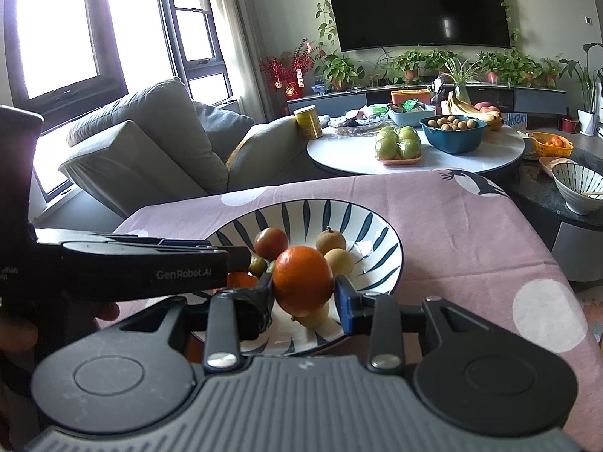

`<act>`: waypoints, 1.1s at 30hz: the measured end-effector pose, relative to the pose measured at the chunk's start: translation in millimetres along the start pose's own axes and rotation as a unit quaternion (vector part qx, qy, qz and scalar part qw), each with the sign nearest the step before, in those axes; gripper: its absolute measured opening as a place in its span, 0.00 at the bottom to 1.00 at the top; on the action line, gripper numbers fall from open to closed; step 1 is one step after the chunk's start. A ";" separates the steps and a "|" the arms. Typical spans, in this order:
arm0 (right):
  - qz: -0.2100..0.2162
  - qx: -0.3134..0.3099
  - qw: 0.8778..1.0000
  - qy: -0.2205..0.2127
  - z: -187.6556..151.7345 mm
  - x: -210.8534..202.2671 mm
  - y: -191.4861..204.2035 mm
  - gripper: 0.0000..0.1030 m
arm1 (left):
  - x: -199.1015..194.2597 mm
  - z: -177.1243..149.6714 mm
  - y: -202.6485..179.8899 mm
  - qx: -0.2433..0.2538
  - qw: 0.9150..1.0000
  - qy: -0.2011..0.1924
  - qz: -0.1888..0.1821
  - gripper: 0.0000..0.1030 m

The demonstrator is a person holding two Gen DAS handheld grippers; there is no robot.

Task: Organize fruits
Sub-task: 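Open left tool to drop the red fruit while right tool drops the orange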

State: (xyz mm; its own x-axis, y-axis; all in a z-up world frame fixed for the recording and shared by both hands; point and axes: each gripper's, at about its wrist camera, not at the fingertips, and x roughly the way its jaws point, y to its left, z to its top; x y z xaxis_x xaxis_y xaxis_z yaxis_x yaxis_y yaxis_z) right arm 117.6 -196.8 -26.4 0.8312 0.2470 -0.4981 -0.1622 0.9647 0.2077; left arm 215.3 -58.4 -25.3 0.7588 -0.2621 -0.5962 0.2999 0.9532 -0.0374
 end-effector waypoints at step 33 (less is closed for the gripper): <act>-0.007 -0.005 1.000 -0.023 0.4 -32.8 12.3 0.20 | -65.2 -20.4 20.9 -0.011 1.000 -0.016 0.018 0.40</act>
State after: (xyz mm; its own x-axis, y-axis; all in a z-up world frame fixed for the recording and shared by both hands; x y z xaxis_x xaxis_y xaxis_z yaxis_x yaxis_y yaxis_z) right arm 88.5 -193.0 -7.2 0.8575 0.2286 -0.4609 -0.1551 0.9690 0.1922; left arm 160.3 -18.3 -3.6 0.7872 -0.2315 -0.5716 0.2591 0.9653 -0.0341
